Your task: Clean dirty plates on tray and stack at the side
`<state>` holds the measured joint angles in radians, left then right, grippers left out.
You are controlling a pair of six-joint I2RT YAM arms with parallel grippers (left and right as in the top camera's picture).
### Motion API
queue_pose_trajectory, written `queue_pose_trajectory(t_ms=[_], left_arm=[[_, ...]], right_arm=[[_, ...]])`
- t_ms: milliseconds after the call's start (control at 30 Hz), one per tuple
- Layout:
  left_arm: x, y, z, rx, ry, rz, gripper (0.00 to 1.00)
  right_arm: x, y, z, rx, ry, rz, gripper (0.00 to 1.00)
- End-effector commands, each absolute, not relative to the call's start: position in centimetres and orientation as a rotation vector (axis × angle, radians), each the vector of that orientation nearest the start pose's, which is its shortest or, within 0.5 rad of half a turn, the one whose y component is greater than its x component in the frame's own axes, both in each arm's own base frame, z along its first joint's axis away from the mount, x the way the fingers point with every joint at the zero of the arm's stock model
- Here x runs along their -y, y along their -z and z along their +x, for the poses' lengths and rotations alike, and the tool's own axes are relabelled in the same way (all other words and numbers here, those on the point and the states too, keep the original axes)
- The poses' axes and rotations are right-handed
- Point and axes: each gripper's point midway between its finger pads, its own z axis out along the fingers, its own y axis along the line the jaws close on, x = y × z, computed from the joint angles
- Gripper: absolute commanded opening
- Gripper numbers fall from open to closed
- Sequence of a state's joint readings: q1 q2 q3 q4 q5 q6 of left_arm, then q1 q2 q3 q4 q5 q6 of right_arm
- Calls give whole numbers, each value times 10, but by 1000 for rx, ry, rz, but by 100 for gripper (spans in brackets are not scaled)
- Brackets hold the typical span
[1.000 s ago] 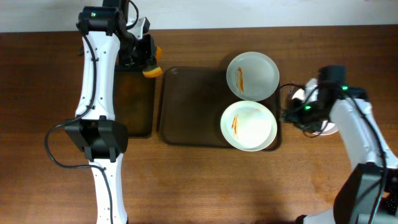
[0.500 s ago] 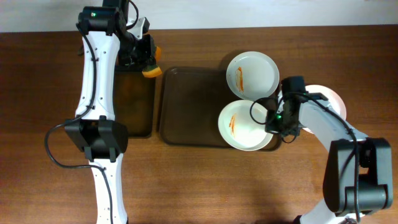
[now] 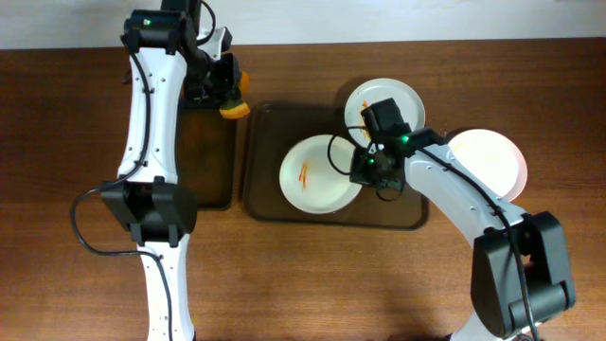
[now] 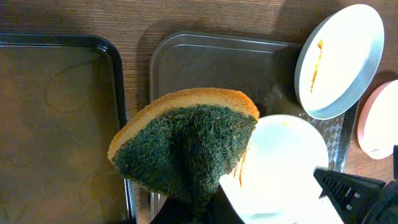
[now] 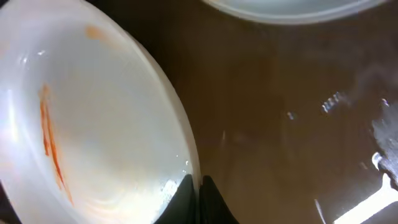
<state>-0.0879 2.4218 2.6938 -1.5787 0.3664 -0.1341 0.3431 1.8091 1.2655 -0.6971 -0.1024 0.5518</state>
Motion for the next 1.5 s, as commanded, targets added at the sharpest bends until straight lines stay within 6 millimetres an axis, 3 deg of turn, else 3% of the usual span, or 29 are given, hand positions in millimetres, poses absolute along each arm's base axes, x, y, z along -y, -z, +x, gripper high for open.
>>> queue_pose_trajectory(t_ms=[0, 67, 133, 167, 200, 233, 300, 367, 433, 633, 700, 833, 1000, 1067, 1133, 1200, 1267, 1367, 1467], left_arm=[[107, -205, 491, -2817, 563, 50, 0], [106, -201, 489, -2831, 554, 45, 0], [108, -196, 487, -2851, 555, 49, 0], [112, -191, 485, -2868, 558, 55, 0], [120, -183, 484, -2883, 560, 77, 0], [127, -178, 484, -2888, 562, 96, 0], [141, -169, 486, -2870, 557, 222, 0], [152, -163, 488, -2849, 554, 316, 0], [162, -161, 486, -2828, 545, 428, 0], [164, -159, 481, -2842, 548, 447, 0], [168, -153, 473, -2856, 588, 517, 0], [167, -130, 464, -2937, 615, 538, 0], [174, -67, 442, -3112, 632, 500, 0], [175, -55, 434, -3185, 564, 399, 0], [170, -63, 437, -3180, 387, 316, 0], [173, -101, 441, -3080, 234, 321, 0], [176, -130, 436, -3019, 229, 336, 0], [163, -156, 430, -2957, 161, 267, 0], [156, -162, 413, -2867, 196, 222, 0]], right_arm=[[-174, -46, 383, -2855, -376, 266, 4], [-176, -25, 384, -2884, -369, 269, 4], [-177, -17, 385, -2895, -372, 269, 4], [-178, -17, 386, -2891, -374, 268, 10], [-179, -17, 388, -2883, -378, 260, 35], [-178, -17, 389, -2879, -375, 232, 38], [-175, -16, 392, -2877, -390, 235, 37], [-172, -17, 394, -2876, -408, 250, 24], [-176, -17, 393, -2876, -424, 176, 20], [-188, 2, 384, -2939, -522, 170, 18], [-190, 7, 378, -2965, -546, 171, 4], [-192, 8, 381, -2956, -561, 168, 4], [-197, 7, 384, -2937, -602, 159, 4], [-196, 8, 384, -2941, -601, 167, 4], [-192, 8, 385, -2943, -600, 183, 5], [-188, 8, 386, -2944, -606, 198, 4], [-188, 8, 386, -2943, -606, 201, 4], [-188, 8, 386, -2944, -606, 201, 4], [-188, 8, 386, -2945, -608, 201, 4]])
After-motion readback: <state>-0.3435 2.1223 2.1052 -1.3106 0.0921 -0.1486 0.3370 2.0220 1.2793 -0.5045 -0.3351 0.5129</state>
